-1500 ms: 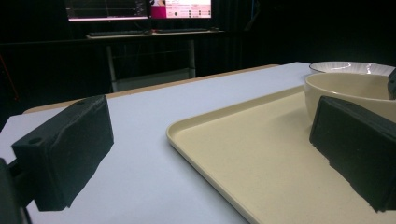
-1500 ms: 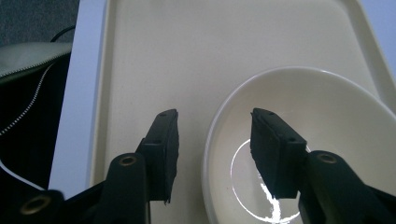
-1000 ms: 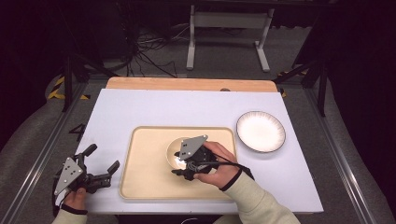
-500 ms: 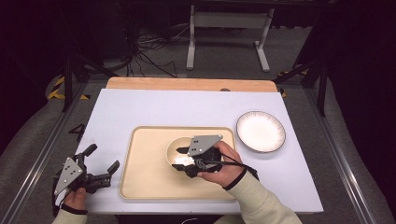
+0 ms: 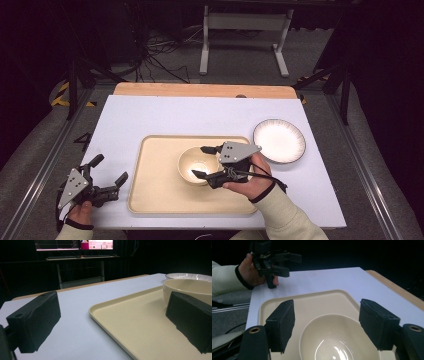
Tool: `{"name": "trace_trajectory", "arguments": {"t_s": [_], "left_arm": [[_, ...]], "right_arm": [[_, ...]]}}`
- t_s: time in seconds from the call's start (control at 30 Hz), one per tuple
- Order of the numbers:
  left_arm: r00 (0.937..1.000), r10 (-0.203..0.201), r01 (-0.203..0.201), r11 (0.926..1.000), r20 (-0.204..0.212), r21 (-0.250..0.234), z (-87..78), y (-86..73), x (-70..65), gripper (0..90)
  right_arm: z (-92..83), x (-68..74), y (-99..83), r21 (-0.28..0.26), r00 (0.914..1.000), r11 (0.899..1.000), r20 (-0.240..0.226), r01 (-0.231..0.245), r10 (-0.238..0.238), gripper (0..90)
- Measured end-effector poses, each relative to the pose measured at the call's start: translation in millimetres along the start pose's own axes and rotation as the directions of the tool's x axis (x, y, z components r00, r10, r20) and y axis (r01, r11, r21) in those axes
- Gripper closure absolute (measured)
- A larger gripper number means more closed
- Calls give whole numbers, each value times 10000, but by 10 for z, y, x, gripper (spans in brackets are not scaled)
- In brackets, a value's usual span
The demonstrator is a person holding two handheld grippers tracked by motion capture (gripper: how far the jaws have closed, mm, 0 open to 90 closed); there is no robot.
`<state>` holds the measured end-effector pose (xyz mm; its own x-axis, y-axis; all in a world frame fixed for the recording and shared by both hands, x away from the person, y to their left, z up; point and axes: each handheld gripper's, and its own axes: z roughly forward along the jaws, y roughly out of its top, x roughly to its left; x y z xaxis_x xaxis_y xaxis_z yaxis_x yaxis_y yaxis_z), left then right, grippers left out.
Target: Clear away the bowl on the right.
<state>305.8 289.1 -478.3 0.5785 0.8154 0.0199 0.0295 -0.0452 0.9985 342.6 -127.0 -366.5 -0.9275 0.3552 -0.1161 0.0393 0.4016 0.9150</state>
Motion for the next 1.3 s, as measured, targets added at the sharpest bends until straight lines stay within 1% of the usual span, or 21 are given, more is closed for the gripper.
{"name": "trace_trajectory", "arguments": {"t_s": [0.1, 0.13, 0.27, 0.43, 0.5, 0.6, 0.67, 0.9, 0.97, 1.1, 1.23, 1.3], "left_arm": [[10000, -1, 1, 10000, 1, 0, 0, 0, 0, 2], [10000, -5, 5, 10000, 5, 0, 0, 0, 1, 2], [10000, -10, 10, 10000, 2, -21, 1, -1, 0, 2], [10000, -36, 36, 10000, 6, -30, 0, -1, 3, 2], [10000, -66, 66, 10000, 7, -27, 0, -1, 4, 2], [10000, -67, 67, 10000, 7, -27, 0, -1, 5, 2], [10000, -68, 68, 10000, 8, -26, 1, -1, 5, 2], [10000, -72, 72, 10000, 16, -2, 0, 0, 7, 2], [10000, -67, 67, 10000, 27, 2, 0, 1, 9, 2], [10000, -68, 68, 10000, 23, -7, 0, 0, 8, 2], [10000, -74, 74, 10000, 29, 3, 0, 1, 9, 2], [10000, -85, 85, 10000, 33, -3, 1, 0, 10, 2]], "right_arm": [[-77, -27, -30, -260, 9998, 9996, 214, 61, -55, 262], [-107, -41, -41, -422, 9996, 9991, 278, 59, -47, 256], [-190, -81, -59, -709, 9990, 9975, 433, -58, 89, 240], [-305, -122, -78, -1055, 9987, 9944, 508, -24, 78, 231], [-350, -143, -96, -1178, 9986, 9930, 513, -74, 136, 229], [-449, -202, -148, -1403, 9978, 9898, 570, -261, 344, 224], [-473, -217, -161, -1418, 9972, 9895, 650, -276, 371, 223], [-675, -323, -235, -1620, 9928, 9859, 1034, -425, 598, 214], [-698, -332, -245, -1623, 9922, 9858, 1079, -443, 623, 208], [-779, -367, -304, -1617, 9883, 9852, 1312, -563, 781, 193], [-850, -394, -348, -1593, 9853, 9851, 1459, -655, 891, 188], [-887, -408, -363, -1555, 9850, 9848, 1414, -769, 993, 193]]}}
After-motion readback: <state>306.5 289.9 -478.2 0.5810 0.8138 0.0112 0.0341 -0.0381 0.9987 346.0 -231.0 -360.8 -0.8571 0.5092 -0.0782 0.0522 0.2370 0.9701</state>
